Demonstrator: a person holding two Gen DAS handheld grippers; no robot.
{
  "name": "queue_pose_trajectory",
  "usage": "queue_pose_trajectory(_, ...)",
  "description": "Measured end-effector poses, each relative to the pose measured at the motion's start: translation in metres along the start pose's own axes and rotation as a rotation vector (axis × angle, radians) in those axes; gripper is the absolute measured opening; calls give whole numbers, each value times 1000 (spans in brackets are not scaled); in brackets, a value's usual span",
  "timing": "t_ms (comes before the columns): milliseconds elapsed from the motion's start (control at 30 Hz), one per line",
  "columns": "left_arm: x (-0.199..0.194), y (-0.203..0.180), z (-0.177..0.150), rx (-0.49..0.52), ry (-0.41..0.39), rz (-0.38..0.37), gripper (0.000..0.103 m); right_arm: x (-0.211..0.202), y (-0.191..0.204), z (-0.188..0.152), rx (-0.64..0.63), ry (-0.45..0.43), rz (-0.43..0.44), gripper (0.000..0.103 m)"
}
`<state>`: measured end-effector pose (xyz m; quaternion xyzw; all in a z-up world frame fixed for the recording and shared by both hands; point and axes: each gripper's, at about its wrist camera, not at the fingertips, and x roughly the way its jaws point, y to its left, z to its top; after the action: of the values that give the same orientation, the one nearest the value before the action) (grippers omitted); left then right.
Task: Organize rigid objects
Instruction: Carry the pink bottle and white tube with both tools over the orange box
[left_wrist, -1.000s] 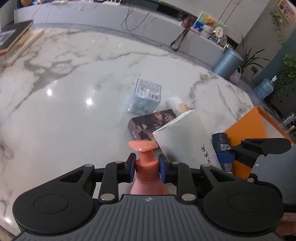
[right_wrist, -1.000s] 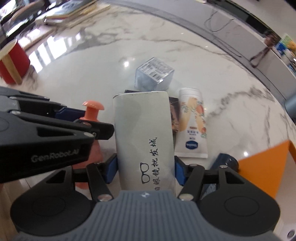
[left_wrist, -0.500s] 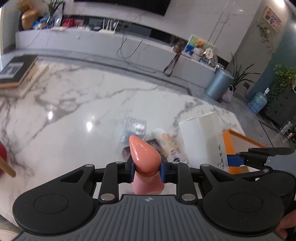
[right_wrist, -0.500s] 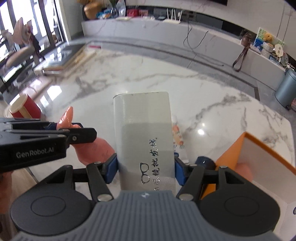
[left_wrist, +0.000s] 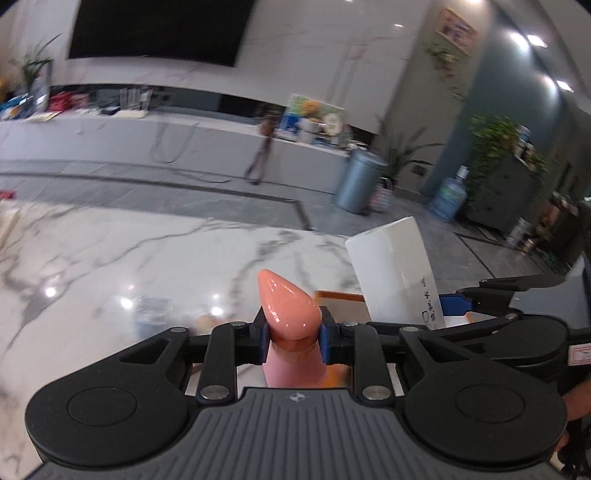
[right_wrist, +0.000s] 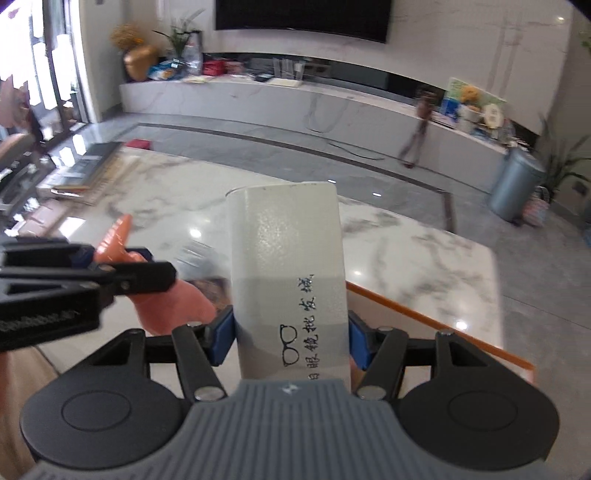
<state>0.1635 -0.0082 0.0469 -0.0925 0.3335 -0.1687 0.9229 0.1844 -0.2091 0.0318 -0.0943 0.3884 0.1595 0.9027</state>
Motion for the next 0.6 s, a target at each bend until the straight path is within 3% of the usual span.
queue_pose_trajectory(133, 23, -33, -3, 53, 26, -70, 28, -1, -38, -24, 32, 55, -78, 62)
queue_pose_trajectory(333, 61, -65, -13, 118, 83, -117, 28, 19, -93, -64, 143, 148, -158, 62)
queue_pose_trajectory(600, 108, -79, -32, 153, 200, -123, 28, 75, -136, -97, 291, 276, -145, 62)
